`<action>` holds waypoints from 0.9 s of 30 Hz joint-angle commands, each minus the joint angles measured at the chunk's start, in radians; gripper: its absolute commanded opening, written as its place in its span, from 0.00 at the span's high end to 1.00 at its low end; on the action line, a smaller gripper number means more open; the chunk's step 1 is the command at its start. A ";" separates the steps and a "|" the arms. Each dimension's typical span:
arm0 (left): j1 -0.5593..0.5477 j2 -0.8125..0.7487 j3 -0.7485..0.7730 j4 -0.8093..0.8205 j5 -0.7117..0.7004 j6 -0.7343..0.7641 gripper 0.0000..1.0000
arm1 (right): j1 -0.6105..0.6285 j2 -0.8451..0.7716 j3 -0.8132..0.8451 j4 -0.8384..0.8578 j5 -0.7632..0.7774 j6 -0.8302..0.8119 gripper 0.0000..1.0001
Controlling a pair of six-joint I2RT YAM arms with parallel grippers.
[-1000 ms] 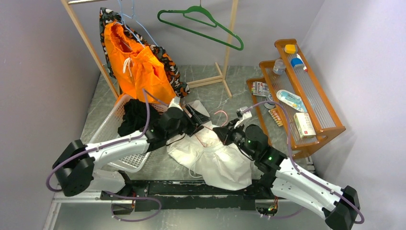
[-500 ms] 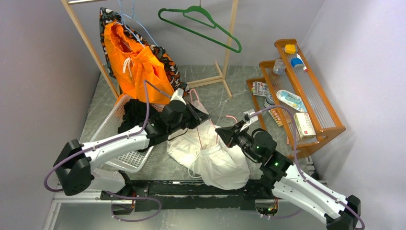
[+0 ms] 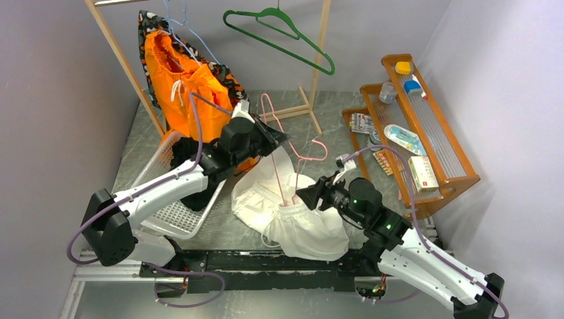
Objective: Remove the shorts from the hanger
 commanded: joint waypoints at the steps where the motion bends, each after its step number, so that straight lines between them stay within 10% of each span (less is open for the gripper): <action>1: 0.027 -0.002 0.080 0.028 -0.002 0.024 0.93 | 0.001 -0.040 -0.011 -0.124 -0.004 0.125 0.41; 9: 0.044 -0.029 0.117 0.030 0.020 0.024 0.93 | 0.001 0.027 -0.060 -0.232 0.087 0.279 0.51; 27: 0.205 -0.111 0.038 0.166 0.245 -0.255 0.93 | 0.001 0.109 -0.049 0.203 -0.002 -0.225 0.39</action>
